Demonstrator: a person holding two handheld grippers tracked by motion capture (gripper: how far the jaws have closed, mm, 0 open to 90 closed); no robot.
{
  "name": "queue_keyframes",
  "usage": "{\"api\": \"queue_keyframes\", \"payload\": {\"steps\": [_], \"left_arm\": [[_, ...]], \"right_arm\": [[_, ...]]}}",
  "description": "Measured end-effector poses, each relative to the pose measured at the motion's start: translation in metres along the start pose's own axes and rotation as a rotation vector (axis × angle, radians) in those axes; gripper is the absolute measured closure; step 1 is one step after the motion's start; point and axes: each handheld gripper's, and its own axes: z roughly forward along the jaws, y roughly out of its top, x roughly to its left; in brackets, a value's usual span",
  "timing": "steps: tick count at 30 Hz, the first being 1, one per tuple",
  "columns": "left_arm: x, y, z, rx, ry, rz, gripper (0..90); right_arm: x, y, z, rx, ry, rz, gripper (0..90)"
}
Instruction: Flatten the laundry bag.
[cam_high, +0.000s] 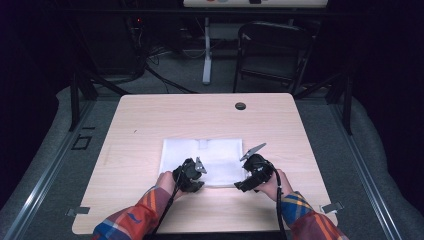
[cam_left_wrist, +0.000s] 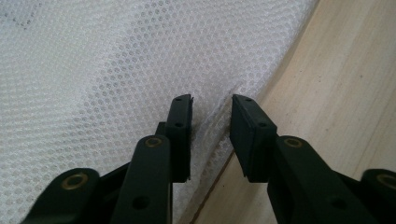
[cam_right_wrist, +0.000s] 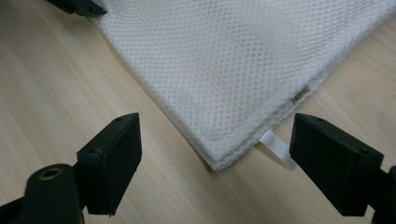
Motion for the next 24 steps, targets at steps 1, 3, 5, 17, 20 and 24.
{"api": "queue_keyframes", "payload": {"steps": [1,3,5,17,20,24], "left_arm": [[-0.001,0.000,0.000,-0.001,0.006,0.005,74.4],[-0.003,0.000,0.000,0.000,0.014,0.018,75.6],[-0.004,0.000,0.000,0.002,0.029,0.038,79.5],[-0.002,-0.001,-0.010,-0.070,0.050,0.011,86.3],[-0.001,0.000,-0.014,-0.098,0.064,0.000,86.1],[-0.002,0.001,-0.018,-0.115,0.085,-0.006,86.1]], "right_arm": [[0.000,0.000,-0.001,-0.002,0.001,0.004,18.0],[0.000,0.000,-0.001,-0.007,-0.001,0.009,18.8],[0.001,0.000,-0.002,0.002,-0.005,0.001,20.1],[0.007,0.001,-0.008,-0.069,-0.043,-0.015,34.8],[0.009,0.002,-0.011,-0.081,-0.044,-0.032,44.1],[0.016,0.004,-0.012,-0.090,-0.024,-0.064,57.2]]}}
